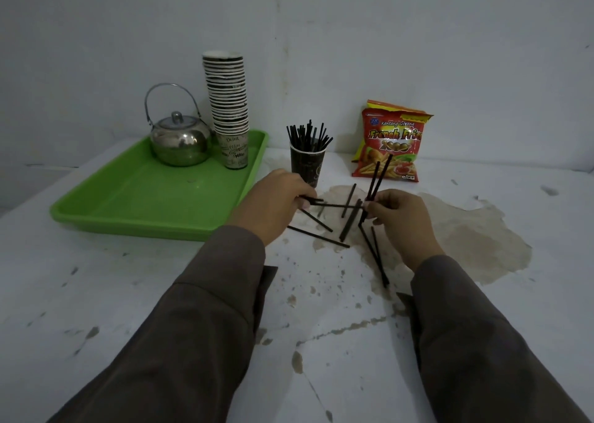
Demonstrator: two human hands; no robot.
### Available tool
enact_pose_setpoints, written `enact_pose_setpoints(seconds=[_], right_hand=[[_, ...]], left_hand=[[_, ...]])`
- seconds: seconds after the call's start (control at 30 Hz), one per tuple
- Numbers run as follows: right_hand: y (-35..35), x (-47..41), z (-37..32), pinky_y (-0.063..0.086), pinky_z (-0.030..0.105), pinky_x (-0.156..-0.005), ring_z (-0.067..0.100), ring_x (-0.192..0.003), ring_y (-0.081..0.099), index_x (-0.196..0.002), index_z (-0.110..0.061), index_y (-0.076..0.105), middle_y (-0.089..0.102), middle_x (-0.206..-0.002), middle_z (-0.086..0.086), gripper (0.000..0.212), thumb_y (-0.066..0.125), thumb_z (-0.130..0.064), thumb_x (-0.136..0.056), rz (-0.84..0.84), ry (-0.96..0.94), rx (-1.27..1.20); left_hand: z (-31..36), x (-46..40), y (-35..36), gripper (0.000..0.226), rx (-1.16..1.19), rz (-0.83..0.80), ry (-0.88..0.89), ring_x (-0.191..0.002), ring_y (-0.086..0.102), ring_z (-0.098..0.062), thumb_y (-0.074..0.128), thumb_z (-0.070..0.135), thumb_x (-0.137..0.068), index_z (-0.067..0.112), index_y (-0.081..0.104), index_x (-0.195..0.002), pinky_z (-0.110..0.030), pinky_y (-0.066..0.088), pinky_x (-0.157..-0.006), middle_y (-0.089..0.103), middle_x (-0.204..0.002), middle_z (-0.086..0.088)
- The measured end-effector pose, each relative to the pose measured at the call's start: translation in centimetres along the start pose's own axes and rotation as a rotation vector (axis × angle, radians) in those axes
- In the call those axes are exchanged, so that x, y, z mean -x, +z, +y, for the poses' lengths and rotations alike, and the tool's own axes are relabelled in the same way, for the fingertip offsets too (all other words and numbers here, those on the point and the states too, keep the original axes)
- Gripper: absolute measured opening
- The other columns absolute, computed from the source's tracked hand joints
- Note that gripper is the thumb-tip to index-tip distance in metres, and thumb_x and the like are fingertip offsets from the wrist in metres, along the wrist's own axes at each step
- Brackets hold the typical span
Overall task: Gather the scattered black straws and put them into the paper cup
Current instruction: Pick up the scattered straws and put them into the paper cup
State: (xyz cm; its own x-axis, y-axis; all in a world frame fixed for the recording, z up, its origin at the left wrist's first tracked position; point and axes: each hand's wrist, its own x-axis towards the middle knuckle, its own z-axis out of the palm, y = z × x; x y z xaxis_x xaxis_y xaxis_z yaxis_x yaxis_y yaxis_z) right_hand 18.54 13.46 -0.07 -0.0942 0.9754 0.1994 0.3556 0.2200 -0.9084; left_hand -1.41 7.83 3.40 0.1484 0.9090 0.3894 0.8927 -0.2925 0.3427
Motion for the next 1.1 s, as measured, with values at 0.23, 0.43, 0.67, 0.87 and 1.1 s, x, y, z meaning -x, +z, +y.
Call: enact_pose_setpoints(seconds=[0.23, 0.43, 0.67, 0.87, 1.1], right_hand=[[0.4, 0.1, -0.2, 0.050, 0.019, -0.065, 0.012, -0.070, 0.062, -0.087, -0.008, 0.067, 0.070, -0.083, 0.008, 0.007, 0.063, -0.013, -0.085, -0.013, 0.000, 0.006], [0.9, 0.4, -0.6, 0.051, 0.023, -0.069, 0.018, -0.076, 0.064, -0.086, -0.010, 0.067, 0.070, -0.083, 0.009, 0.006, 0.067, -0.014, -0.082, -0.031, -0.031, 0.016], [1.7, 1.0, -1.0, 0.053, 0.031, -0.078, 0.024, -0.081, 0.066, -0.094, -0.010, 0.067, 0.069, -0.087, 0.014, 0.013, 0.069, -0.012, -0.081, -0.094, -0.060, 0.001], [1.8, 1.1, -1.8, 0.054, 0.040, -0.080, 0.027, -0.077, 0.064, -0.095, -0.006, 0.068, 0.070, -0.088, 0.020, 0.015, 0.068, -0.008, -0.080, -0.091, -0.054, -0.089], [2.0, -0.8, -4.4, 0.054, 0.027, -0.067, 0.019, -0.071, 0.062, -0.090, -0.008, 0.065, 0.068, -0.081, 0.012, 0.007, 0.065, -0.008, -0.083, -0.074, -0.095, -0.087]], left_hand=[[1.9, 0.2, -0.9, 0.020, 0.261, 0.035, -0.029, -0.070, 0.054, 0.003, 0.066, 0.011, -0.080, 0.015, 0.070, -0.099, 0.000, 0.036, -0.063, 0.065, -0.083, 0.007], [3.3, -0.2, 0.5, 0.023, 0.749, 0.192, -0.124, -0.072, 0.062, 0.007, 0.068, 0.005, -0.077, 0.024, 0.068, -0.089, -0.005, 0.047, -0.068, 0.067, -0.079, 0.011], [1.6, 0.4, 2.7, 0.010, 0.731, 0.209, -0.229, -0.077, 0.060, -0.006, 0.064, 0.011, -0.082, 0.019, 0.064, -0.089, -0.017, 0.049, -0.077, 0.066, -0.084, 0.003], [0.2, 0.6, 3.5, 0.008, 0.663, 0.219, -0.293, -0.077, 0.061, -0.014, 0.065, 0.012, -0.081, 0.015, 0.066, -0.089, -0.031, 0.053, -0.081, 0.066, -0.081, -0.002], [0.0, -1.6, 0.8, 0.009, 0.580, 0.262, -0.242, -0.066, 0.057, -0.003, 0.067, 0.012, -0.080, 0.019, 0.063, -0.084, -0.012, 0.047, -0.065, 0.060, -0.070, 0.010]])
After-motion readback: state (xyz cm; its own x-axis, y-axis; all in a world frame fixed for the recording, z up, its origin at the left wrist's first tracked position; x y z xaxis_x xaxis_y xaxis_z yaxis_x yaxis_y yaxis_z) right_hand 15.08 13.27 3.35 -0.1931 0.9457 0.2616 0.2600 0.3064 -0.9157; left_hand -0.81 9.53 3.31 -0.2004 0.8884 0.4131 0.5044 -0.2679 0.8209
